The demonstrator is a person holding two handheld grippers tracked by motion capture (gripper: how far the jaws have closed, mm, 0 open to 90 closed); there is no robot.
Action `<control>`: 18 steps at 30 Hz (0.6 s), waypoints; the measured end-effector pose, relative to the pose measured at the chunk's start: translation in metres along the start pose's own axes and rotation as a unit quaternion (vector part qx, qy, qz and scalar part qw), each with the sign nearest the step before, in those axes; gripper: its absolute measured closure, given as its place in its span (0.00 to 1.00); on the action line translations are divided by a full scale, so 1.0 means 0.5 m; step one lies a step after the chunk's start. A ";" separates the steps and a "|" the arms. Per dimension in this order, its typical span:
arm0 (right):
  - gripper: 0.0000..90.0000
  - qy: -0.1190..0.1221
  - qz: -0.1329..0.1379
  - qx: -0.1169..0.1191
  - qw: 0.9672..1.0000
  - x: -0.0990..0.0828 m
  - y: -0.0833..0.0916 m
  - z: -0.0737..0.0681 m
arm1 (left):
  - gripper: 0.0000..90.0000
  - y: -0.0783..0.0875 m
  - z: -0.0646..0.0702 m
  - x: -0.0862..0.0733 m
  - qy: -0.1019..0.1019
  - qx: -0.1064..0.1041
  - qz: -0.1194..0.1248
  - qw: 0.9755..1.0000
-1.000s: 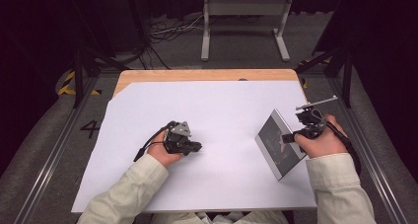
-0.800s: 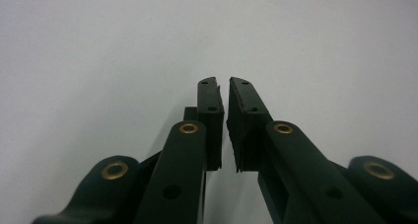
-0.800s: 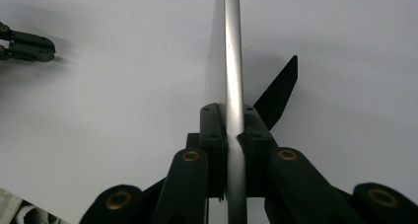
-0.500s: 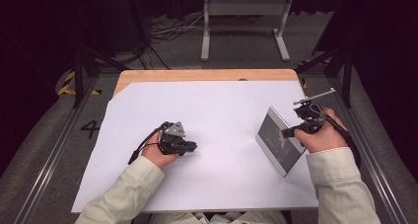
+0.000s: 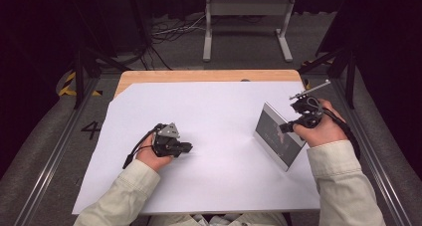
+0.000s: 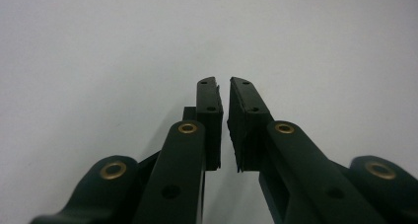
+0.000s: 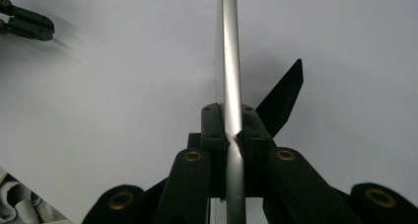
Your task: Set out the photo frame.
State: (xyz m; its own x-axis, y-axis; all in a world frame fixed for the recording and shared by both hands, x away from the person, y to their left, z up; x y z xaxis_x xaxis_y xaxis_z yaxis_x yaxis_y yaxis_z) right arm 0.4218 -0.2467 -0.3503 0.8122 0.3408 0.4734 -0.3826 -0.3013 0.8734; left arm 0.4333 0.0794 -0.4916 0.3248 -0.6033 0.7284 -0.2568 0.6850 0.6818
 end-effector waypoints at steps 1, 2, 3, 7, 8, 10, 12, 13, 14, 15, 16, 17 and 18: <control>0.93 0.005 0.000 0.002 1.000 0.004 -0.001 -0.002 | 0.93 0.002 -0.001 -0.001 0.002 0.002 0.002 1.000; 0.93 0.011 0.000 0.005 1.000 0.007 -0.002 -0.004 | 0.93 0.005 -0.001 -0.004 0.004 0.003 0.003 1.000; 0.93 0.016 -0.001 0.007 1.000 0.011 -0.003 -0.007 | 0.93 0.009 -0.003 -0.007 0.006 0.005 0.002 1.000; 0.93 0.037 -0.003 0.021 0.999 0.025 -0.008 -0.019 | 0.92 0.018 -0.004 -0.017 0.013 0.012 0.003 1.000; 0.93 0.043 -0.003 0.027 0.999 0.030 -0.009 -0.022 | 0.92 0.021 -0.005 -0.021 0.015 0.013 0.002 1.000; 0.93 0.056 -0.001 0.034 0.998 0.041 -0.012 -0.029 | 0.92 0.028 -0.007 -0.031 0.019 0.019 0.001 1.000; 0.93 0.067 -0.001 0.038 0.997 0.052 -0.015 -0.035 | 0.92 0.035 -0.007 -0.036 0.026 0.022 0.003 0.999; 0.93 0.073 -0.001 0.040 0.997 0.056 -0.016 -0.038 | 0.92 0.040 -0.007 -0.040 0.030 0.024 0.005 0.999; 0.93 0.084 -0.002 0.044 0.995 0.063 -0.018 -0.042 | 0.92 0.042 -0.007 -0.041 0.030 0.027 0.007 0.999; 0.93 0.088 -0.001 0.045 0.995 0.067 -0.019 -0.045 | 0.92 0.046 -0.007 -0.044 0.033 0.030 0.007 0.999; 0.93 0.095 -0.001 0.050 0.994 0.072 -0.022 -0.049 | 0.92 0.049 -0.008 -0.047 0.033 0.031 0.005 0.999; 0.93 0.101 -0.001 0.056 0.993 0.076 -0.024 -0.052 | 0.92 0.054 -0.008 -0.051 0.035 0.032 0.006 0.999; 0.93 0.109 0.000 0.064 0.992 0.083 -0.029 -0.057 | 0.92 0.057 -0.009 -0.054 0.038 0.036 0.008 0.999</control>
State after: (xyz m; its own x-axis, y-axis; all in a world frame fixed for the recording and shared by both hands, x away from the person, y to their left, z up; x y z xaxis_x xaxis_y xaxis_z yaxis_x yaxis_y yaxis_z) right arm 0.4485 -0.2029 -0.3399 0.6924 0.5209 0.4993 -0.3123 -0.4075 0.8581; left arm 0.4215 0.1172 -0.4924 0.3882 -0.5573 0.7339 -0.3270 0.6613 0.6751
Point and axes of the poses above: each handheld gripper's, and its own axes: y roughly backward along the jaws, x roughly out of its top, z roughly to its right, the point moved 8 cm from there along -y, roughly forward along the jaws, and after that the axes turned 3 degrees about -y, right-handed, at the moved point
